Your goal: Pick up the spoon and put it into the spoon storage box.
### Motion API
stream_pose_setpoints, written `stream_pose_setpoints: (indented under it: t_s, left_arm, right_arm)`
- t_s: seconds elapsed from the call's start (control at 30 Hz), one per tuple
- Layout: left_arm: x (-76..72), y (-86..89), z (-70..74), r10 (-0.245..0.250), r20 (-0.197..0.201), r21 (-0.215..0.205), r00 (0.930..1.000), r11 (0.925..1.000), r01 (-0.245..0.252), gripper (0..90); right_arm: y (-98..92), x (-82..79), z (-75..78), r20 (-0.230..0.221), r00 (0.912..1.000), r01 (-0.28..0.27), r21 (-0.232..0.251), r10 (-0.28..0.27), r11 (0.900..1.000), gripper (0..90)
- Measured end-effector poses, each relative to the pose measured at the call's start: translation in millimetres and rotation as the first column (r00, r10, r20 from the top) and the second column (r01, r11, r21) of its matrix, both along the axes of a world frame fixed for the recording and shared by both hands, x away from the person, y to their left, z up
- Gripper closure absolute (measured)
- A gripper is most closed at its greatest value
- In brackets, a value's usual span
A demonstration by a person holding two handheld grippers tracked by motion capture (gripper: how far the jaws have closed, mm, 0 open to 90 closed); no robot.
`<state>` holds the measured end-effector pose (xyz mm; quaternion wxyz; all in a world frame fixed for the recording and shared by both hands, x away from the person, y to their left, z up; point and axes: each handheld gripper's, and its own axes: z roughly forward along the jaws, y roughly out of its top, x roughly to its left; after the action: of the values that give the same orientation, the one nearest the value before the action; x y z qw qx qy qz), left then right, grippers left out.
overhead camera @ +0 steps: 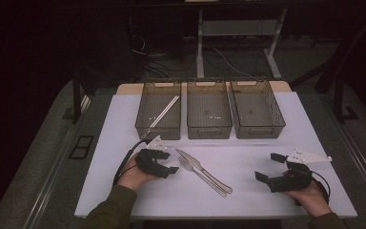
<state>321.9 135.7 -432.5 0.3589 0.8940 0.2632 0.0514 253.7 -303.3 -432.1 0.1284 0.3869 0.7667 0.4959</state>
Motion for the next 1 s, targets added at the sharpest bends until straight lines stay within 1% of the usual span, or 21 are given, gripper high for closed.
stream_pose_setpoints:
  t_s: [0.07,0.1,0.17,0.2,0.23,0.27,0.3,0.33,0.37,0.4,0.43,0.47,0.5,0.53,0.6,0.63,0.7,0.77,0.83,0.87,1.0]
  left_arm:
    - [0.9,0.1,-0.4,-0.014,0.009,0.011,0.9999,0.9998,0.014,32.5]
    - [-0.5,-0.5,-0.9,-0.003,-0.002,0.009,1.0,1.0,0.003,32.7]
    - [0.3,-0.4,-1.6,-0.02,0.009,0.027,0.9998,0.9994,0.02,33.1]
    - [-1.4,-1.3,-2.4,-0.009,-0.003,0.025,1.0,0.9997,0.01,33.3]
    - [-0.5,-1.1,-2.6,-0.025,0.006,0.039,0.9997,0.9989,0.024,33.4]
    - [-0.9,-1.7,-3.5,-0.026,0.011,0.042,0.9996,0.9988,0.025,33.7]
    - [-2.1,-2.2,-3.9,-0.022,0.004,0.048,0.9998,0.9986,0.022,34.1]
    - [-1.1,-1.8,-4.1,-0.04,0.015,0.059,0.9991,0.9975,0.039,34.4]
    - [-3.3,-2.1,-4.9,-0.027,0.003,0.048,0.9996,0.9985,0.027,34.9]
    - [-3.5,-1.9,-5.5,-0.029,0.003,0.046,0.9996,0.9985,0.029,35.7]
    - [-2.4,-1.1,-5.4,-0.046,0.013,0.057,0.9989,0.9974,0.045,36.1]
    - [-4.0,-1.0,-5.6,-0.037,0.003,0.055,0.9993,0.9978,0.037,36.7]
    - [-4.5,-1.0,-6.4,-0.038,0.004,0.048,0.9993,0.9981,0.038,37.5]
    - [-3.7,0.1,-6.0,-0.057,0.011,0.058,0.9983,0.9968,0.056,38.5]
    - [-4.3,0.5,-5.9,-0.066,0.012,0.057,0.9977,0.9962,0.066,41.1]
    - [-6.4,-0.1,-6.1,-0.056,0.002,0.047,0.9984,0.9974,0.056,42.8]
    - [-5.8,0.5,-5.9,-0.084,0.013,0.056,0.9963,0.9949,0.084,46.6]
    - [-7.5,0.4,-6.3,-0.093,0.0,0.05,0.9957,0.9945,0.093,50.2]
    - [-6.7,1.2,-6.5,-0.118,0.006,0.048,0.9931,0.992,0.117,53.4]
    - [-8.4,1.2,-6.5,-0.111,-0.008,0.04,0.9938,0.993,0.111,55.4]
    - [-9.5,2.2,-6.2,-0.13,0.0,0.05,0.9915,0.9903,0.13,59.3]
  right_arm:
    - [-0.1,0.0,0.1,0.001,1.0,0.001,0.0,-0.001,1.0,0.8]
    - [-0.1,0.0,0.1,0.001,1.0,0.001,0.0,-0.001,1.0,0.8]
    - [0.0,-0.1,0.2,0.0,1.0,0.001,0.0,-0.001,1.0,0.8]
    - [0.0,-0.1,0.2,0.001,1.0,0.001,0.0,-0.001,1.0,0.8]
    - [0.0,-0.2,0.2,0.001,1.0,0.001,0.0,-0.001,1.0,0.8]
    - [-0.1,-0.2,0.2,0.0,1.0,0.001,0.0,-0.001,1.0,0.8]
    - [-0.2,-0.2,0.3,0.001,1.0,0.001,0.0,-0.001,1.0,0.8]
    - [-0.2,-0.2,0.3,0.001,1.0,0.001,-0.001,-0.001,1.0,0.8]
    - [-0.3,-0.3,0.4,0.001,1.0,0.001,0.0,-0.001,1.0,0.8]
    - [-0.3,-0.4,0.6,0.001,1.0,0.002,0.001,-0.002,1.0,0.8]
    - [-0.4,-0.5,0.7,0.002,1.0,0.002,0.002,-0.002,1.0,0.8]
    - [-0.5,-0.6,0.7,0.002,1.0,0.002,0.002,-0.002,1.0,0.8]
    - [-0.7,-0.5,0.7,0.003,1.0,0.001,0.001,-0.001,1.0,0.8]
    - [-0.8,-0.6,0.8,0.002,1.0,0.001,0.002,-0.001,1.0,0.8]
    - [-0.9,-0.8,1.0,0.002,1.0,0.002,0.002,-0.002,1.0,0.8]
    - [-1.0,-1.0,1.3,0.003,1.0,0.002,0.001,-0.002,1.0,0.8]
    - [-1.2,-1.1,1.4,0.004,1.0,0.002,0.002,-0.002,1.0,0.8]
    - [-1.4,-1.1,1.5,0.004,1.0,0.004,0.002,-0.004,1.0,0.8]
    - [-1.4,-1.0,1.5,0.006,1.0,0.002,0.002,-0.002,1.0,0.8]
    - [-1.3,-1.1,1.5,0.006,1.0,0.002,0.002,-0.002,1.0,0.8]
    - [-1.3,-1.1,1.6,0.006,1.0,0.003,0.002,-0.003,1.0,0.8]
